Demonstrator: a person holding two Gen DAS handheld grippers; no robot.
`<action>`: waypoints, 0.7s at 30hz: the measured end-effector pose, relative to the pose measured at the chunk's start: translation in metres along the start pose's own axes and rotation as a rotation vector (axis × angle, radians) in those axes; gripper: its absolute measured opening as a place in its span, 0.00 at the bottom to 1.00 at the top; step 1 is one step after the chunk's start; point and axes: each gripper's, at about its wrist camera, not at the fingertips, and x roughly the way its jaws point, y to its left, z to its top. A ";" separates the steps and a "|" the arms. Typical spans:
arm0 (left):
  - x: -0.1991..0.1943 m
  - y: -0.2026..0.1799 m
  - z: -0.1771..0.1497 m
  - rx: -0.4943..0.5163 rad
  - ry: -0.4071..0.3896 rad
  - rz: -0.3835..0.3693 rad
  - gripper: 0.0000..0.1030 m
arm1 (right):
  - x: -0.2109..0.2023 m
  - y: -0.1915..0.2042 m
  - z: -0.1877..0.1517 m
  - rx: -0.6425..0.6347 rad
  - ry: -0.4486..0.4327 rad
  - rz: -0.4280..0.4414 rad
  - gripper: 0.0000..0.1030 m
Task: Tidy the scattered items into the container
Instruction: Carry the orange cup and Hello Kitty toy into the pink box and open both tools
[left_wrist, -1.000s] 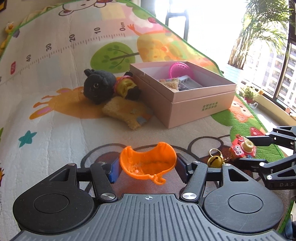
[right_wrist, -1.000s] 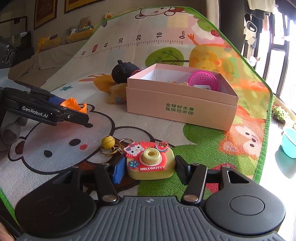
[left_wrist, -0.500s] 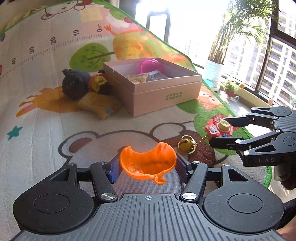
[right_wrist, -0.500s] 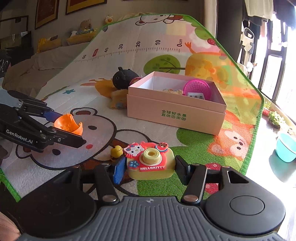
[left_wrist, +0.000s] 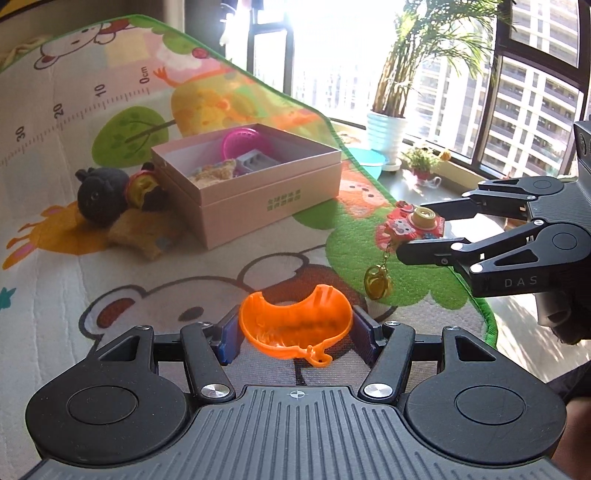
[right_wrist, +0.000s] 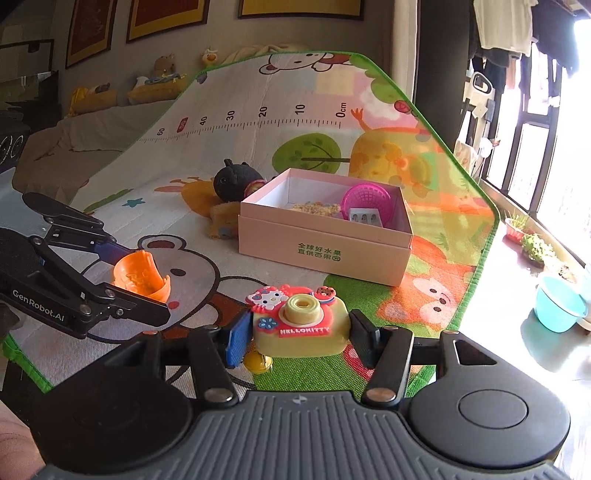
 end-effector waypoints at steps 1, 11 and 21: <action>0.000 0.000 0.005 0.016 -0.008 0.003 0.63 | -0.002 -0.002 0.005 0.001 -0.007 0.005 0.54; 0.037 0.032 0.111 0.148 -0.232 0.098 0.64 | 0.023 -0.063 0.124 0.053 -0.208 0.013 0.54; 0.054 0.099 0.114 0.037 -0.285 0.143 0.95 | 0.088 -0.083 0.170 0.084 -0.297 -0.052 0.77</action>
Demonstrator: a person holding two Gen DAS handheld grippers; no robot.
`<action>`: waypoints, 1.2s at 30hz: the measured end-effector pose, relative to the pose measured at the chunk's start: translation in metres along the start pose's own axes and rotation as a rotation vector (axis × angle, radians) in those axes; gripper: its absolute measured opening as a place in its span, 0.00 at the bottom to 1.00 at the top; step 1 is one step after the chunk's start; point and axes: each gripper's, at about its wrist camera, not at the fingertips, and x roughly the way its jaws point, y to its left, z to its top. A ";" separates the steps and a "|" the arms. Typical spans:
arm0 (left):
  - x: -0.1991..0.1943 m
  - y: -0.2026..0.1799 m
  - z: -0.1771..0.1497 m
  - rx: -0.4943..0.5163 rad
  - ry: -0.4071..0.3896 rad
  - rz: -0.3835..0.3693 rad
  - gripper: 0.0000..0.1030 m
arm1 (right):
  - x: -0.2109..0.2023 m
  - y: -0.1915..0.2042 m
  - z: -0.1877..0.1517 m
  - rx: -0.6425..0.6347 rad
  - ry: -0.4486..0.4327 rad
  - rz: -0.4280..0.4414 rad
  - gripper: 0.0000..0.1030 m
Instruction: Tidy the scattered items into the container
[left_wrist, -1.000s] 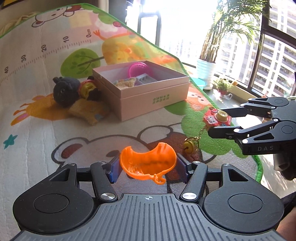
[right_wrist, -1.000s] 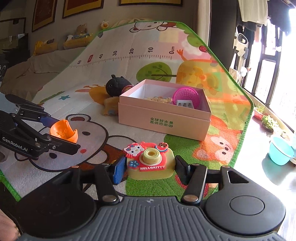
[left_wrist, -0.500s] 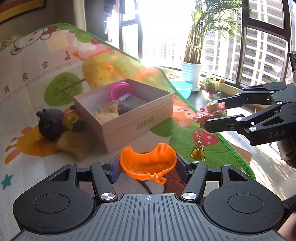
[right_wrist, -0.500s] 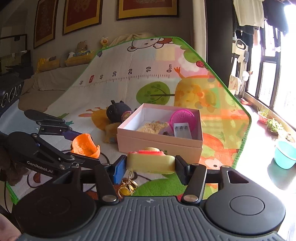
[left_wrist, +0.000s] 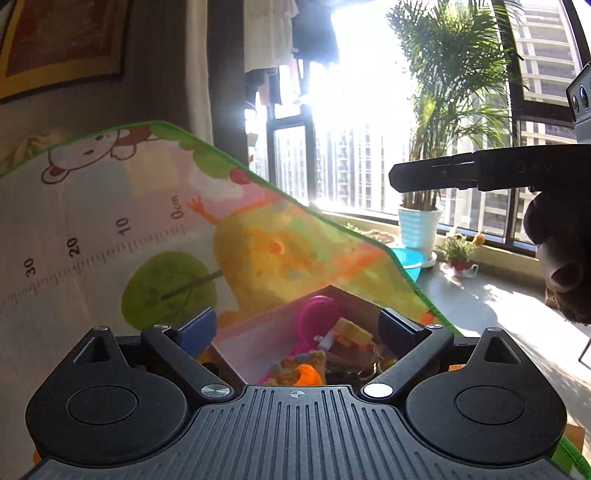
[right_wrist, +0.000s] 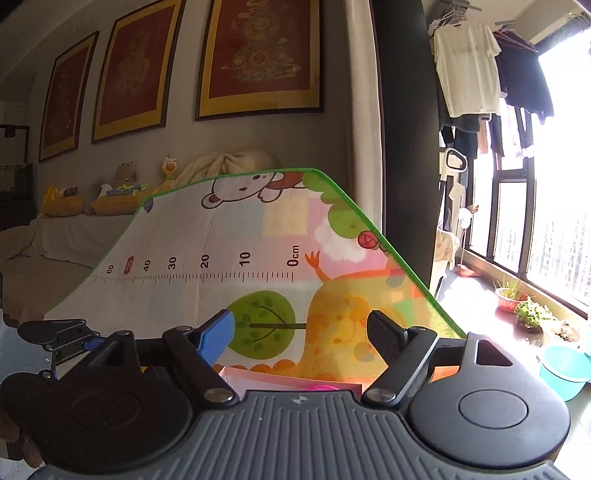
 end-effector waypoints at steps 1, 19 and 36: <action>0.002 0.009 -0.011 -0.005 0.036 0.023 0.95 | 0.007 0.002 -0.005 -0.004 0.019 -0.004 0.77; 0.005 0.069 -0.106 -0.253 0.252 0.117 0.98 | 0.123 0.140 -0.044 -0.289 0.402 0.189 0.52; 0.001 0.084 -0.108 -0.360 0.228 0.062 0.99 | 0.206 0.196 -0.075 -0.571 0.649 0.097 0.48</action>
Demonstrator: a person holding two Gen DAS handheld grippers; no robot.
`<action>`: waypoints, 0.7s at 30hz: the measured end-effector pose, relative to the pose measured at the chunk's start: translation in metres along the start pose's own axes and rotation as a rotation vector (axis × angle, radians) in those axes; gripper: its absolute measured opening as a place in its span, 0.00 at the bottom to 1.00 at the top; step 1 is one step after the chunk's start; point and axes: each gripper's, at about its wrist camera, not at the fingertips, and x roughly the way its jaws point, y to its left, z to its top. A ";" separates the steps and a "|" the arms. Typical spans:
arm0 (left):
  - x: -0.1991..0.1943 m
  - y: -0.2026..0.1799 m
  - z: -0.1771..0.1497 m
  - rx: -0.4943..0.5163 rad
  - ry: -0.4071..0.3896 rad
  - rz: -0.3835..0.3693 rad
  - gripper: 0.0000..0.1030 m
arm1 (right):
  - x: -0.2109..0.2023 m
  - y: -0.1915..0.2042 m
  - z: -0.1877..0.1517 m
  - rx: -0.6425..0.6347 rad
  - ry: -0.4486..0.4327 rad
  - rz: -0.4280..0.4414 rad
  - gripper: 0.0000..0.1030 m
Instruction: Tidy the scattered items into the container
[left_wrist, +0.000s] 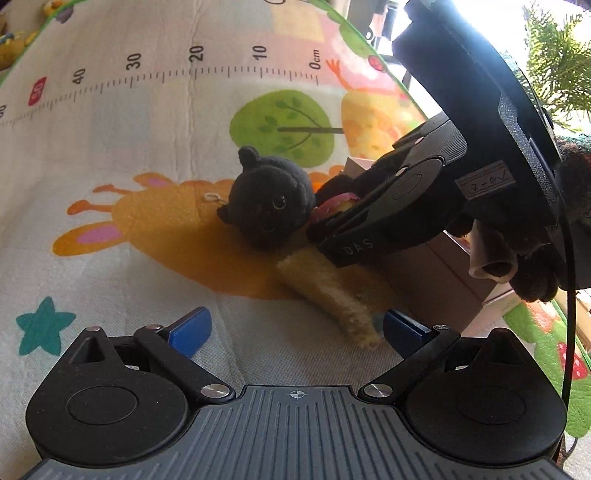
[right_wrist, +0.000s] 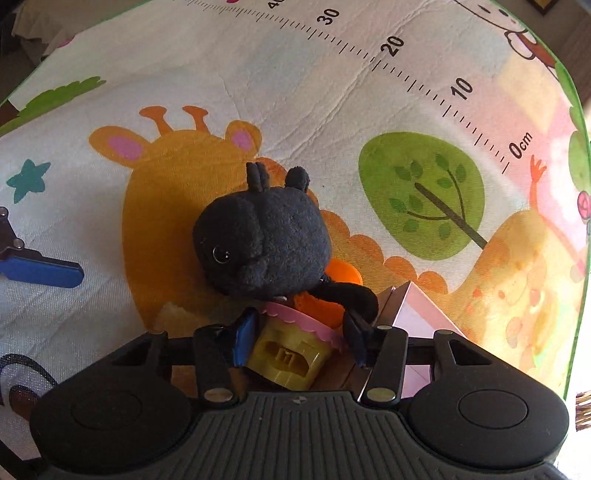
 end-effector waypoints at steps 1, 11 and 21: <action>-0.002 -0.001 0.000 0.017 0.008 -0.009 0.99 | -0.005 0.000 -0.002 0.015 -0.004 0.018 0.47; -0.047 -0.014 -0.035 0.148 0.097 -0.013 0.99 | -0.078 0.021 -0.047 0.074 -0.089 0.227 0.29; -0.067 -0.033 -0.041 0.200 0.098 0.032 0.99 | -0.116 0.030 -0.105 0.146 -0.078 0.369 0.29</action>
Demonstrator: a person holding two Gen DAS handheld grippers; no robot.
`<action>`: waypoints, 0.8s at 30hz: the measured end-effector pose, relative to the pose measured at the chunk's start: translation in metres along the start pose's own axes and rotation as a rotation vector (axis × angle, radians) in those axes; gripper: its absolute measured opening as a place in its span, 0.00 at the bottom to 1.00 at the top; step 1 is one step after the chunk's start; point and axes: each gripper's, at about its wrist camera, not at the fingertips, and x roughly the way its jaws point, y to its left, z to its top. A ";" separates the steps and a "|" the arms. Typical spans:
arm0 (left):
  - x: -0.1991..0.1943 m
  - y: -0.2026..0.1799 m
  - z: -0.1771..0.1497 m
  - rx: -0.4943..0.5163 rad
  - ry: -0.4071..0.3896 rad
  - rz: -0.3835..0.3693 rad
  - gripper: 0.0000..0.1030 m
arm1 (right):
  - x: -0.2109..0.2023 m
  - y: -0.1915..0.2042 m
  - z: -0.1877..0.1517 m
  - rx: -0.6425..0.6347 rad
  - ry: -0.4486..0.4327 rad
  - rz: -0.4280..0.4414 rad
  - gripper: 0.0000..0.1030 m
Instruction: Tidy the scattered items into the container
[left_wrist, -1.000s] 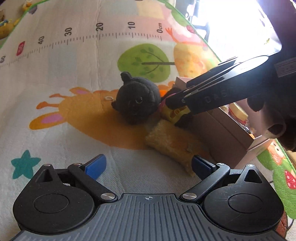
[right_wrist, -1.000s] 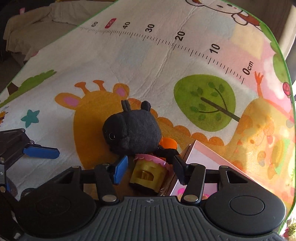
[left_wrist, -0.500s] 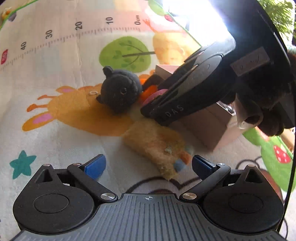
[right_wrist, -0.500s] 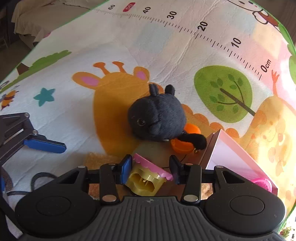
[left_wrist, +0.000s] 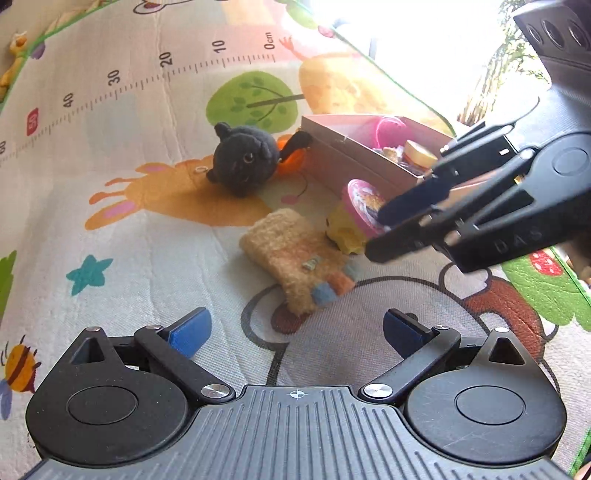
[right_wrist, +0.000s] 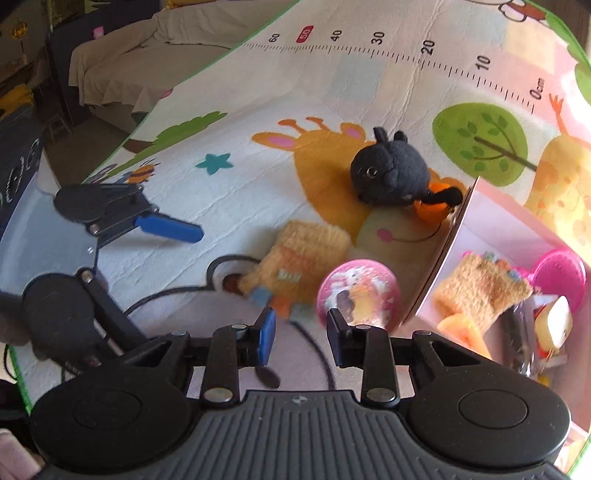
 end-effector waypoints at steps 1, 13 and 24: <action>-0.002 -0.004 -0.001 0.011 0.000 0.002 0.99 | -0.003 0.002 -0.010 0.003 0.005 0.000 0.29; -0.015 -0.038 0.011 0.047 -0.109 0.005 0.99 | -0.049 -0.005 -0.099 0.125 -0.194 -0.213 0.71; 0.034 -0.063 0.037 0.011 -0.094 -0.024 0.98 | -0.057 -0.018 -0.150 0.356 -0.383 -0.204 0.89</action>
